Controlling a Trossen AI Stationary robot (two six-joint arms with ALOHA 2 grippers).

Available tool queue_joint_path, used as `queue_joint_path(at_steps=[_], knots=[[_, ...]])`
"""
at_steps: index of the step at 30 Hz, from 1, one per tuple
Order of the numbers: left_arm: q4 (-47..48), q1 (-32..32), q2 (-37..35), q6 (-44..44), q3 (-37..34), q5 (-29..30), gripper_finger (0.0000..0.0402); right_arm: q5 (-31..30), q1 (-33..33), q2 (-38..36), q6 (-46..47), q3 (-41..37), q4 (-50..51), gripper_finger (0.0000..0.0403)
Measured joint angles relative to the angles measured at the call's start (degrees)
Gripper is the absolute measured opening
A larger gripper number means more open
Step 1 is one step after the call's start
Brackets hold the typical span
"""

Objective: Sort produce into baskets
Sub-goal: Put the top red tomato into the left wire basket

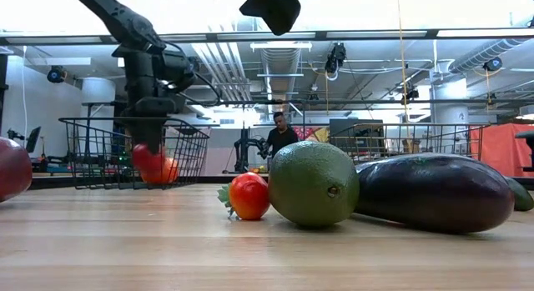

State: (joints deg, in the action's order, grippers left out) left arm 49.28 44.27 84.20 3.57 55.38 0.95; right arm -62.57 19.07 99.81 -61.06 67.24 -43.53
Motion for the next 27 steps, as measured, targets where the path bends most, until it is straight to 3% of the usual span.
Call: queue_joint_path(at_steps=[27], knots=[[-2.8,0.0,0.0,-1.4,-2.8,0.5,0.0325,0.2,0.0,0.0,0.0,0.0,0.0,0.0311]])
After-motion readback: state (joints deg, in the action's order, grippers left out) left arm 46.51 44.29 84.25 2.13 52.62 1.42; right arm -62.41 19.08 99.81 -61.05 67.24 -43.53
